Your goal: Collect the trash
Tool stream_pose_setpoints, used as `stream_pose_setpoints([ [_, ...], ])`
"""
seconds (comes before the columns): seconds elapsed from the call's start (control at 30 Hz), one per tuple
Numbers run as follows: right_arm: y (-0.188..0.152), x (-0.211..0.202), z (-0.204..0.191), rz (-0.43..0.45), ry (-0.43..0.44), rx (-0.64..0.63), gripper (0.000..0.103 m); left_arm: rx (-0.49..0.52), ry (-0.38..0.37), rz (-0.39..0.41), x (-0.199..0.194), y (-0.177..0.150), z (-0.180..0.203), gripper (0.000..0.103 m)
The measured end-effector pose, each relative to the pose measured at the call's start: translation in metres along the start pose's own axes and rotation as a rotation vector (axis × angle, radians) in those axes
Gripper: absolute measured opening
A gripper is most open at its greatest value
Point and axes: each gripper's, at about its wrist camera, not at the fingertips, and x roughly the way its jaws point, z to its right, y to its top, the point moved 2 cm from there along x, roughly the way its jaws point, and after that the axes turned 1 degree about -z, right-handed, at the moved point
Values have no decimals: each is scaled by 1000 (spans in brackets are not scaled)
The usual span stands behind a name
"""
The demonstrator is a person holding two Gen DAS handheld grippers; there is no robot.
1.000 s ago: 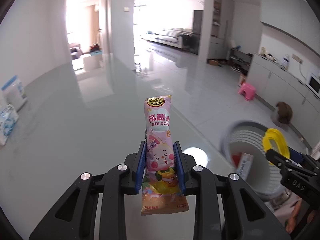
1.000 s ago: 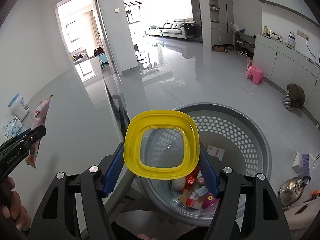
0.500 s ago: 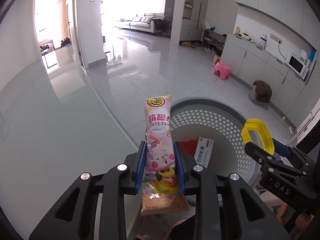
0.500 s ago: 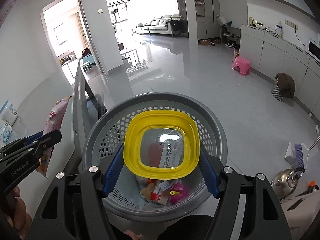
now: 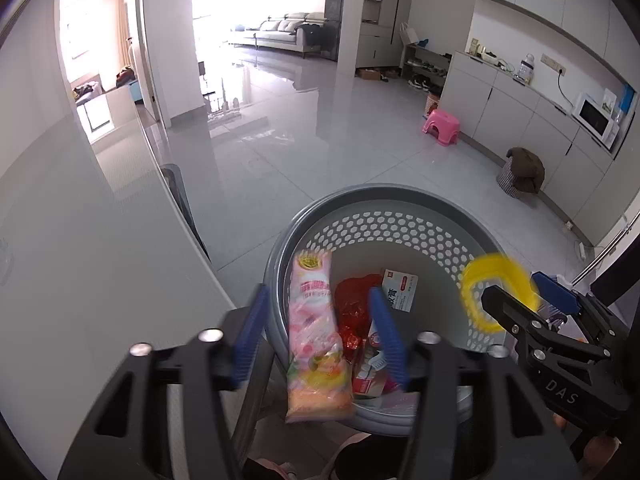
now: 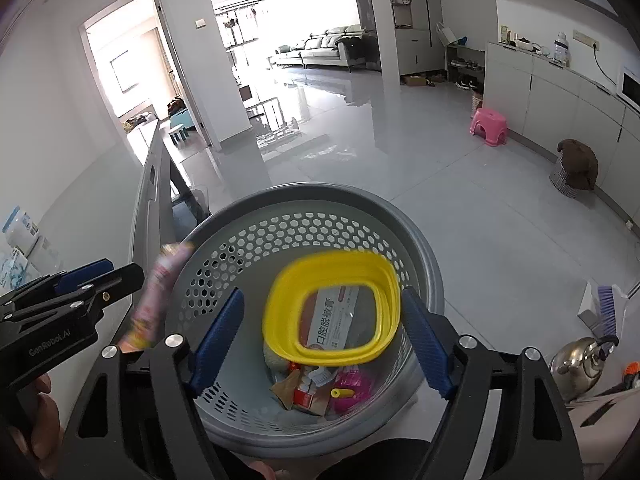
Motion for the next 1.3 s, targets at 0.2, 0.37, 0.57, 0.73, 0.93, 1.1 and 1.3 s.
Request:
stream_pose_setpoints([
  [0.2,0,-9,4,10,7,20,78,16,3,12,-5,1,5,62],
  [0.37,-2,-15,2,9,10,15,78,17,6,17,-7,1,6,64],
  [0.57,-5,-19,-2,7,12,14,78,14,26,26,-10,0,11,64],
  [0.73,-6,-20,-2,7,8,10,78,8,48,37,-15,0,10,71],
  [0.93,-4,-23,-2,7,1,13,78,1,73,53,-21,2,7,77],
  [1.1,-5,-26,-3,18,-28,5,78,13,135,81,-30,1,6,87],
  [1.3,-2,-31,-3,36,-45,11,81,21,165,100,-38,1,6,92],
])
